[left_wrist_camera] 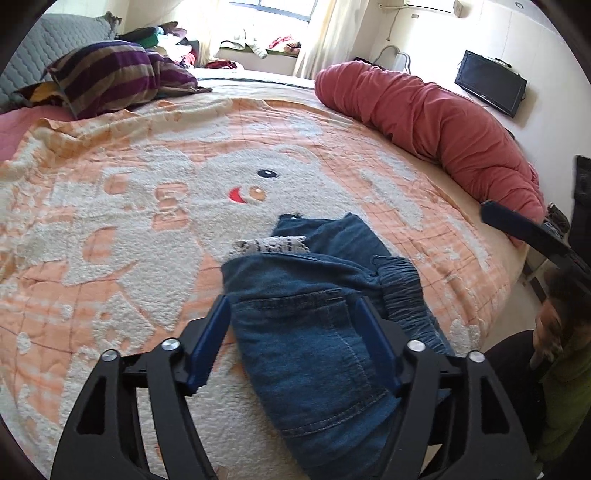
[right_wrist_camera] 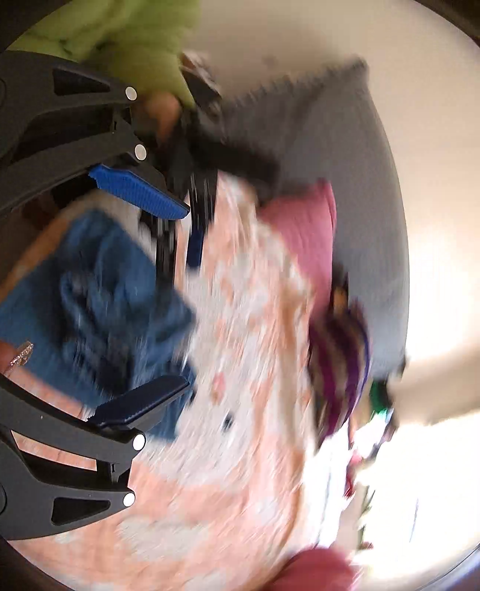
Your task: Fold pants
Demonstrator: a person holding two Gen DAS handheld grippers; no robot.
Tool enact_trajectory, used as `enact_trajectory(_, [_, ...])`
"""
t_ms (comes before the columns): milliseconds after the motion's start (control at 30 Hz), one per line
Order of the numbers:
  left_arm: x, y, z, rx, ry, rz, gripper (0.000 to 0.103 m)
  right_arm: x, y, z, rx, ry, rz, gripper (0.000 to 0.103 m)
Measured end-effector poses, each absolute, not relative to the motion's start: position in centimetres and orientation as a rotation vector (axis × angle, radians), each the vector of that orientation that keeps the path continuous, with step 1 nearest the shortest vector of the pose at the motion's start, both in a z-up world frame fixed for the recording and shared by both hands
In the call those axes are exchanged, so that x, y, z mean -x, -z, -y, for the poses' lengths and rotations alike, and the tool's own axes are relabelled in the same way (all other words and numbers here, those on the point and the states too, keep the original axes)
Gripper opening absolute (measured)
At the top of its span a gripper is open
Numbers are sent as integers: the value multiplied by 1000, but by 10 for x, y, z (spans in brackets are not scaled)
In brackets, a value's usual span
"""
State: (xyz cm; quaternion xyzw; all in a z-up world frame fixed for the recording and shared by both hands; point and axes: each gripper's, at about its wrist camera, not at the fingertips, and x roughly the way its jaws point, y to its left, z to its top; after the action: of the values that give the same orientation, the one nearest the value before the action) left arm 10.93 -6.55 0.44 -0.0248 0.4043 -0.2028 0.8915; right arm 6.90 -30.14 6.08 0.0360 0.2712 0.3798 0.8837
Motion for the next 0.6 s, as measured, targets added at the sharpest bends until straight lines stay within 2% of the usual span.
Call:
enact_trajectory(67, [-110,-4,60,68,410,-839,74,-84,-50,310,-87,-673,-632,80])
enact_trajectory(133, [-111,-4,54,82,387,-837,83,-91,-41,316,-84,-591,-672,80])
enact_trajectory(167, [-112,-4,52,88,382,-837,84,-94,-39,320,-99,-577,-685,80])
enact_trajectory(200, [-112,-5,49,96,376,-836,84,-96,-37,324,-119,-563,-694,80])
enact_trajectory(333, [-108,-13,38,101,344,-808,95,-101,-36,339,-154,-484,-679,80])
enact_trajectory(500, [-106,-18,30,95,314,-788,97,-106,-31,336,-109,-431,-704,80])
enact_trajectory(600, [-112,-7,29,115,317,-835,97,-111,-24,334,-74,-388,-745,80])
